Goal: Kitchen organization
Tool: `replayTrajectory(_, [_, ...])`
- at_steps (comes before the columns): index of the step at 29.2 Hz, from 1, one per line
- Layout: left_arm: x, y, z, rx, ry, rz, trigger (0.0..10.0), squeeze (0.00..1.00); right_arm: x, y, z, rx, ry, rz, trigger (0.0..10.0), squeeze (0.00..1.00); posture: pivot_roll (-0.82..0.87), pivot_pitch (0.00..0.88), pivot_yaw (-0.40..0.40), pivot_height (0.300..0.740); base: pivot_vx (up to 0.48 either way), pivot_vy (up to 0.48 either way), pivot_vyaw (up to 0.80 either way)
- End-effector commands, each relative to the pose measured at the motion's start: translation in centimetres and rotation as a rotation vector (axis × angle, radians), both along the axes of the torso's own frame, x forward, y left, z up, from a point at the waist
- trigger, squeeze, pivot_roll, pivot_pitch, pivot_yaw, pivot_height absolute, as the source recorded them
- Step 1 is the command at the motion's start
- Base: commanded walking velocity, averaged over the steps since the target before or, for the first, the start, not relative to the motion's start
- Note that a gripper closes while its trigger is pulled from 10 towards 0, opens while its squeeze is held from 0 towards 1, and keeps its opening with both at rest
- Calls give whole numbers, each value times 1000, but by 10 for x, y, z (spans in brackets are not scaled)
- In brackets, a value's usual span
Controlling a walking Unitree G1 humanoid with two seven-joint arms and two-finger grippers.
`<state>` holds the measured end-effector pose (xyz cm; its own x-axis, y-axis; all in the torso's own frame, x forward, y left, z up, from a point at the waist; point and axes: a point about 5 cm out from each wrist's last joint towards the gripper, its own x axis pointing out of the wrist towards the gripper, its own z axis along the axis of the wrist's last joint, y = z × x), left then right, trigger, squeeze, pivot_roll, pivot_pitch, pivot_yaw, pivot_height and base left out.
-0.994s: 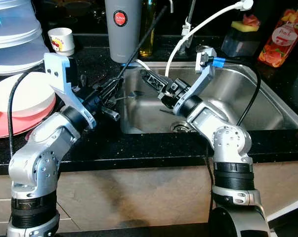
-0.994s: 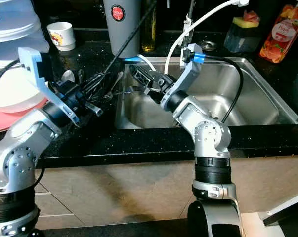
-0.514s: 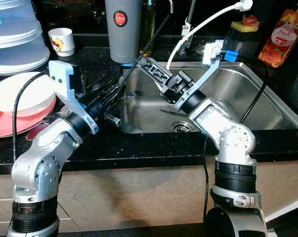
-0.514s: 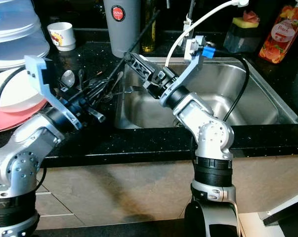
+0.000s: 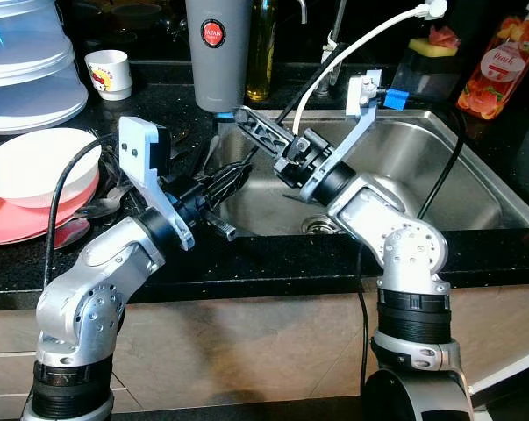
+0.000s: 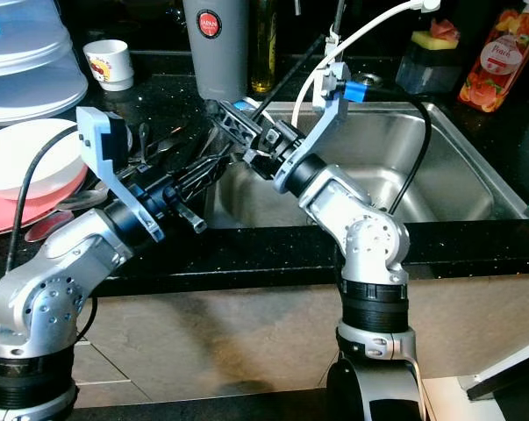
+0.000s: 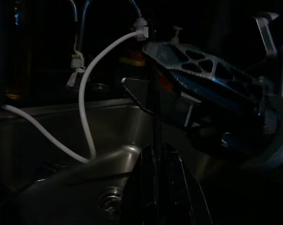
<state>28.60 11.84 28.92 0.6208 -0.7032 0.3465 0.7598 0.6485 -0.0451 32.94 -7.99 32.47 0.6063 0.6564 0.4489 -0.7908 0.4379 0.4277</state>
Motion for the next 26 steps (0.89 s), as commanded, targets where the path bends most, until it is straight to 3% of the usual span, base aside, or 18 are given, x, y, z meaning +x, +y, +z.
replayTrajectory(1, [0, 0, 0, -1, -6, 5, 0, 0, 0, -1, -2, 11, 17, 11, 0, 0, 16, 154, -11, 740, 0, 0, 0])
replayTrajectory(14, [2, -2, -1, 13, 7, -2, 0, 0, 2, -3, -4, 17, 18, -3, 0, 0, 25, 155, -3, 740, 0, 0, 0])
replayTrajectory(15, [2, -2, -2, 18, 7, 3, 0, 39, 2, -3, -4, 17, 20, -5, 0, 0, 23, 157, -4, 740, 0, 0, 0])
replayTrajectory(16, [3, -2, -2, 22, 10, 8, 0, 1000, 2, -4, -4, 18, 20, -8, 0, 0, 23, 160, -4, 740, 0, 0, 0])
replayTrajectory(17, [3, -2, -2, 24, 11, 8, 980, 1000, 3, -4, -3, 20, 21, -12, 0, 0, 22, 162, -5, 740, 0, 0, 0])
replayTrajectory(18, [3, -3, -2, 26, 13, 5, 6196, 1000, 3, -5, -3, 22, 22, -15, 0, 0, 22, 162, -5, 740, 0, 0, 0])
replayTrajectory(19, [4, -3, -3, 36, 10, 10, 10000, 1000, 4, -5, -2, 24, 22, -22, 0, 0, 21, 161, -5, 740, 0, 0, 0])
replayTrajectory(26, [3, -3, -3, 40, 5, 9, 10000, 1000, 11, -14, 2, 52, 30, -69, 0, 0, 12, 177, -14, 740, 0, 0, 0])
